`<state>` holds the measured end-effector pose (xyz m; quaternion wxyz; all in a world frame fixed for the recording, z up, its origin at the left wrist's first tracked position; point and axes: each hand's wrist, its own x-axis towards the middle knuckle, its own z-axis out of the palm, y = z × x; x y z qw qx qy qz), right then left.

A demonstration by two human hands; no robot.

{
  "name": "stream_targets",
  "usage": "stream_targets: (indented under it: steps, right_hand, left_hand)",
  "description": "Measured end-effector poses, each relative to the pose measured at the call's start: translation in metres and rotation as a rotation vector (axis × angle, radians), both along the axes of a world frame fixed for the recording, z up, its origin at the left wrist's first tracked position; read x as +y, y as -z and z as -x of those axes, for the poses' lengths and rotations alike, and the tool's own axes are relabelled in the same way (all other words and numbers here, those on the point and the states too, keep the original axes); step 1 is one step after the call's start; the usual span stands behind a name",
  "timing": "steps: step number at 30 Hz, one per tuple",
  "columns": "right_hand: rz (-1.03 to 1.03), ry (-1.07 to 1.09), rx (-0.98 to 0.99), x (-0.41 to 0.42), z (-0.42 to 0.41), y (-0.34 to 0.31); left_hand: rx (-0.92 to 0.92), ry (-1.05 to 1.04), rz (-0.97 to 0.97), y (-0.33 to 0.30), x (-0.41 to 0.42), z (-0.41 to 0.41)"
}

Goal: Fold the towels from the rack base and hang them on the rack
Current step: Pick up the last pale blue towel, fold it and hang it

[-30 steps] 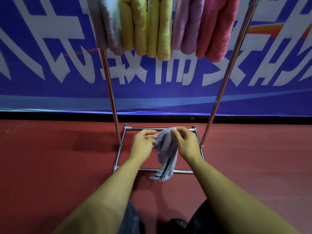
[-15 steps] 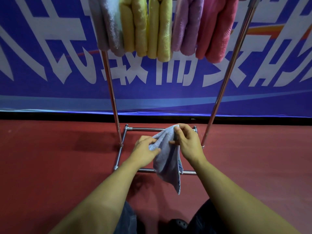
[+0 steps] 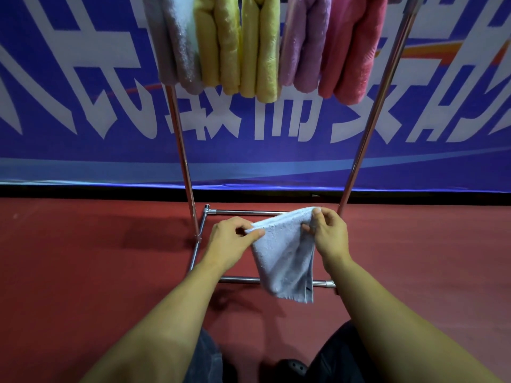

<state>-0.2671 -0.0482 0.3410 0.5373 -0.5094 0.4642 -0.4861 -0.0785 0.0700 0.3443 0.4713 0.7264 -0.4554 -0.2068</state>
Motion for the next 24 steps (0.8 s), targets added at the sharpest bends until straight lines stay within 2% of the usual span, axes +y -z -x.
stream_targets:
  steps: [4, 9, 12, 17, 21, 24]
  right_hand:
    - [0.013, 0.008, 0.048, -0.001, 0.004, 0.003]
    - [0.003, -0.008, 0.080, -0.001, 0.003, 0.005]
    - [0.020, -0.005, 0.108, -0.001, 0.001, 0.006]
    - [0.040, 0.023, 0.124, 0.000, 0.002, 0.001]
    - [0.038, 0.003, 0.136, 0.001, 0.003, 0.000]
    - [0.059, -0.044, 0.139, 0.006, 0.001, -0.002]
  left_hand:
    - [0.145, 0.102, 0.049, 0.001, 0.000, -0.001]
    - [-0.088, 0.261, -0.124, 0.004, 0.003, 0.003]
    - [-0.231, 0.369, -0.165, 0.006, 0.004, 0.008]
    - [-0.237, 0.388, -0.201, -0.006, 0.006, 0.015]
    - [-0.419, 0.565, -0.282, -0.022, 0.013, 0.030]
    - [-0.470, 0.622, -0.366, -0.024, 0.014, 0.038]
